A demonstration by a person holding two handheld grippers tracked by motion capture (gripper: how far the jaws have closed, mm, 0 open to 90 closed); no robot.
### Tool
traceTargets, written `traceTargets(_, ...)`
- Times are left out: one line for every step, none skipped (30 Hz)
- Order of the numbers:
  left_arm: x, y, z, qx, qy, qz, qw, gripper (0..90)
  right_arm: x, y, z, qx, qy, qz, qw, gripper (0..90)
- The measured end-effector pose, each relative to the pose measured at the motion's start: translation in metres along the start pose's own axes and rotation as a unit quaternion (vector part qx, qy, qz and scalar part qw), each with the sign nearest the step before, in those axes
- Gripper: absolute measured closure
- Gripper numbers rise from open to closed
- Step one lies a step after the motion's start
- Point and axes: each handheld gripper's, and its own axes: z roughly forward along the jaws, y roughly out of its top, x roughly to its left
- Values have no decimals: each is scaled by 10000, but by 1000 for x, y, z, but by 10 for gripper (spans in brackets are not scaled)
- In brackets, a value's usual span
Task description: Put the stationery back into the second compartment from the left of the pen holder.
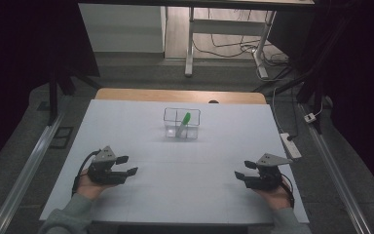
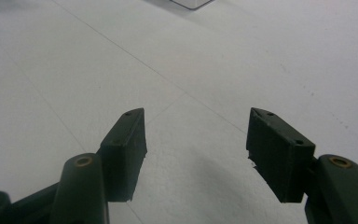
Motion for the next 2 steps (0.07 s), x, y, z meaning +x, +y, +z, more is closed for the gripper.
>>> traceTargets(0, 0, 0, -2, 6, 1, 10000, 380, 0, 0, 0, 2, 1, 0, 10000, 382)
traceTargets(0, 0, 0, -1, 6, 0, 10000, 378, 0, 0, 0, 0, -2, 3, 10000, 382)
